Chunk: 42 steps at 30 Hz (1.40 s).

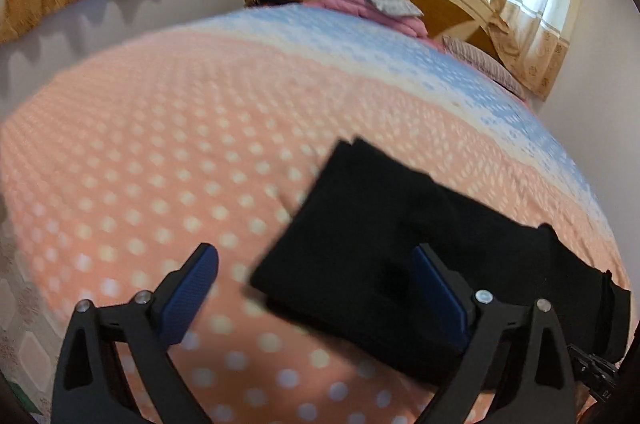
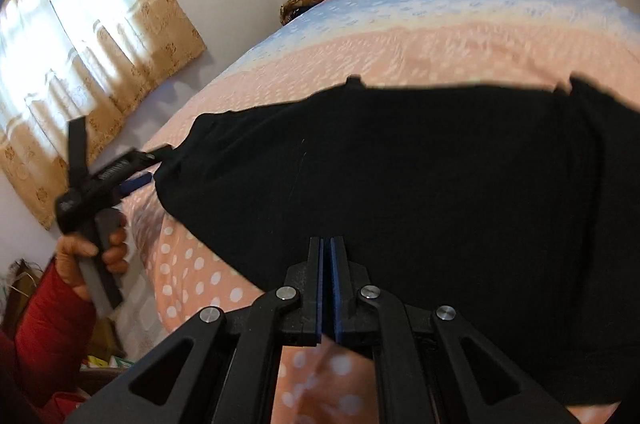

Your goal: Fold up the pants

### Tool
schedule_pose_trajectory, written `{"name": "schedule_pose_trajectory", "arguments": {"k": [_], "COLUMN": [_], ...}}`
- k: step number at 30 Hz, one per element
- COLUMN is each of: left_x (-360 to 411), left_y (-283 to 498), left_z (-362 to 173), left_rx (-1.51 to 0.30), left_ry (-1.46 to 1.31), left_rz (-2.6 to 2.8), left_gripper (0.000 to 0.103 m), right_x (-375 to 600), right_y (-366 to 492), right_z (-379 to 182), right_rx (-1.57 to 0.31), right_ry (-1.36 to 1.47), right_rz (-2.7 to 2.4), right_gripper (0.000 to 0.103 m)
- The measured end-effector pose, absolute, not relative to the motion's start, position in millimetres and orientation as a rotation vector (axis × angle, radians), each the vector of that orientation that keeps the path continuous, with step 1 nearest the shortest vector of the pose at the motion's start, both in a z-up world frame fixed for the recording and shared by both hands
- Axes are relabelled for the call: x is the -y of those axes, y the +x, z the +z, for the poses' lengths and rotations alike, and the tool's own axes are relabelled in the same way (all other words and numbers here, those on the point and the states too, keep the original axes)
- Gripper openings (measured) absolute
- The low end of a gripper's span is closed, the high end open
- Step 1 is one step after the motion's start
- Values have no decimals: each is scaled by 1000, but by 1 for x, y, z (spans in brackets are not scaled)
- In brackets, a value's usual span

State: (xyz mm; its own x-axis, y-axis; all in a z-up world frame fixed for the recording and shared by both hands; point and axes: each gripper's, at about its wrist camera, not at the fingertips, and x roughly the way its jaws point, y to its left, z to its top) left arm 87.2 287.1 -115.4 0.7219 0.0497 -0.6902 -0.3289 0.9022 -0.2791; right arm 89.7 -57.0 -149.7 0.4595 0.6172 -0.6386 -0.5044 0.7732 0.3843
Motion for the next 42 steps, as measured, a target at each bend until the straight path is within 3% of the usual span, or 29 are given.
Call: {"name": "schedule_pose_trajectory", "arguments": {"k": [2, 4, 6, 9, 17, 25, 32, 39, 40, 42], "left_x": [-282, -275, -272, -267, -238, -96, 32, 83, 84, 82], "left_y": [89, 89, 89, 90, 83, 82, 81, 68, 66, 64], "left_z": [-118, -115, -112, -107, -48, 17, -20, -69, -72, -77], "left_rx": [-721, -721, -721, -722, -584, -426, -507, -541, -546, -567], "left_ry": [-381, -351, -351, -344, -285, -117, 2, 225, 252, 278], "left_rz": [238, 230, 200, 153, 54, -369, -660, -670, -667, -671], "left_gripper": [93, 73, 44, 28, 26, 26, 26, 29, 33, 37], "right_x": [55, 60, 65, 67, 83, 198, 292, 307, 305, 299], "right_y": [90, 92, 94, 94, 93, 81, 55, 57, 60, 64], "right_z": [-149, -151, -153, -154, -142, -101, -114, -125, -125, -124], "right_rx": [-848, -856, -866, -870, -863, -695, -654, -655, -658, -667], "right_ry": [131, 163, 204, 225, 311, 496, 655, 830, 842, 850], "right_rz": [693, 695, 695, 696, 699, 471, 300, 422, 447, 484], "right_gripper": [4, 4, 4, 4, 4, 4, 4, 5, 8, 44]}}
